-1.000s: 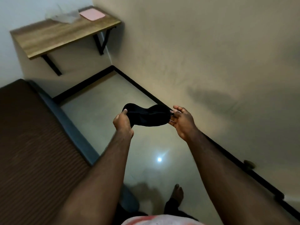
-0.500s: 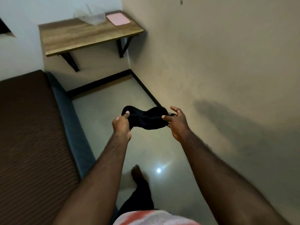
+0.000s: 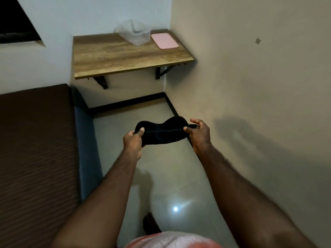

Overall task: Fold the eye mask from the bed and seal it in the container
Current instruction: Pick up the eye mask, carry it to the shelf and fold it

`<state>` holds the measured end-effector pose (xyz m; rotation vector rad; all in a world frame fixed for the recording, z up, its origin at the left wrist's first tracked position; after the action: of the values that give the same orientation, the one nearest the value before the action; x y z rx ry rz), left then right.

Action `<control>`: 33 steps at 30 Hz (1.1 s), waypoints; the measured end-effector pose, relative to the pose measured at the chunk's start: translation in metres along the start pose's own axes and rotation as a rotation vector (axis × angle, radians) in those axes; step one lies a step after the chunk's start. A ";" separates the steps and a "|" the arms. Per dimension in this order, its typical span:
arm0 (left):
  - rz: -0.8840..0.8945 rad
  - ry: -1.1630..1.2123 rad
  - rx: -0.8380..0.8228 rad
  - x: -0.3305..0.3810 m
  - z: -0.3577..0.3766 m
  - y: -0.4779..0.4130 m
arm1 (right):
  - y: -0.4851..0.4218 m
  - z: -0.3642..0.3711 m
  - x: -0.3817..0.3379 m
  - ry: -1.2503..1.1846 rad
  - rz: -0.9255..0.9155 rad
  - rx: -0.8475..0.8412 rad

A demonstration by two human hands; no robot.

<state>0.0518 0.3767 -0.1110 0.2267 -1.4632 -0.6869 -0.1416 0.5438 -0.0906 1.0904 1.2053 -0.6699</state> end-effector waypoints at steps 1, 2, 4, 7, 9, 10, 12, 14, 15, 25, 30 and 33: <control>0.016 -0.022 0.005 0.009 -0.001 -0.012 | -0.011 0.009 -0.002 -0.003 0.003 0.007; 0.027 -0.049 0.008 0.015 -0.002 -0.022 | -0.019 0.015 -0.005 -0.008 0.003 0.014; 0.056 -0.086 0.010 0.033 -0.001 -0.044 | -0.040 0.029 -0.012 -0.026 0.000 0.029; 0.101 -0.099 0.020 0.058 0.003 -0.073 | -0.070 0.054 -0.022 -0.021 0.005 0.026; 0.117 -0.094 0.021 0.074 0.007 -0.095 | -0.094 0.076 -0.030 -0.040 0.014 0.012; 0.119 -0.099 0.018 0.081 0.011 -0.106 | -0.107 0.086 -0.034 -0.060 0.020 0.006; 0.115 -0.113 -0.011 0.096 0.020 -0.131 | -0.134 0.105 -0.041 -0.090 0.025 0.000; 0.121 -0.127 -0.041 0.114 0.033 -0.159 | -0.167 0.125 -0.051 -0.098 0.026 -0.017; 0.129 -0.137 -0.044 0.124 0.039 -0.173 | -0.185 0.137 -0.056 -0.098 0.024 -0.034; 0.130 -0.268 0.069 0.222 0.105 -0.299 | -0.340 0.230 -0.119 0.013 -0.009 -0.148; 0.217 -0.362 0.196 0.250 0.116 -0.342 | -0.397 0.265 -0.135 0.076 -0.005 -0.142; 0.253 -0.362 0.210 0.263 0.115 -0.367 | -0.421 0.285 -0.139 0.105 -0.006 -0.137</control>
<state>-0.1750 -0.0292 -0.0756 0.0761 -1.8760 -0.3790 -0.4371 0.1068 -0.0882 1.0174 1.3251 -0.5324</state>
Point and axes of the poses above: each hand's wrist, its own y-axis away from the middle knuckle, its own z-axis out of the palm, x = y × z, the point moved 6 cm from there along -y, towards the middle knuckle
